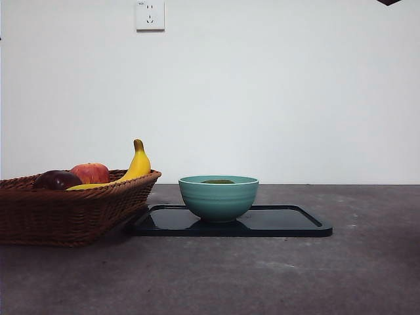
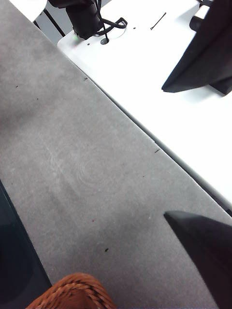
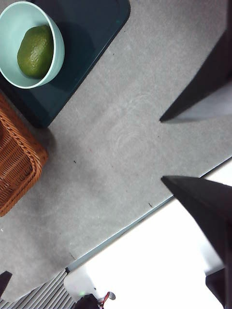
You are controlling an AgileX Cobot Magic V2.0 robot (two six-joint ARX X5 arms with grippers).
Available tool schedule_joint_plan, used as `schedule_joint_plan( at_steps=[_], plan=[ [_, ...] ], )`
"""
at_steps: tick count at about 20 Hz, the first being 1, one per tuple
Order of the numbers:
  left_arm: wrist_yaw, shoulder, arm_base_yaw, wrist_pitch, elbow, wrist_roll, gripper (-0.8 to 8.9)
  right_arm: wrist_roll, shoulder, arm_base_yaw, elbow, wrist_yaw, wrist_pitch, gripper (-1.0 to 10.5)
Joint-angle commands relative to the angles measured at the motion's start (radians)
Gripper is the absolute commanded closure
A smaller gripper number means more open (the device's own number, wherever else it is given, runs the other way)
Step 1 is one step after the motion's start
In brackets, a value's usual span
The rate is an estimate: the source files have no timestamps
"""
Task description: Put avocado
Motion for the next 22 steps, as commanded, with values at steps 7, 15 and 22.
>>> schedule_joint_plan(
  at_steps=[7, 15, 22],
  plan=[
    [0.003, 0.005, -0.006, 0.008, 0.008, 0.013, 8.05, 0.007, 0.008, 0.008, 0.008, -0.002, 0.01, 9.4],
    [0.003, 0.005, -0.006, 0.006, 0.008, 0.013, 8.05, 0.007, 0.008, 0.008, 0.008, -0.002, 0.01, 9.4],
    [-0.06, 0.005, -0.003, 0.016, 0.01, 0.117, 8.04, 0.007, 0.008, 0.008, 0.008, -0.002, 0.01, 9.4]
  ],
)
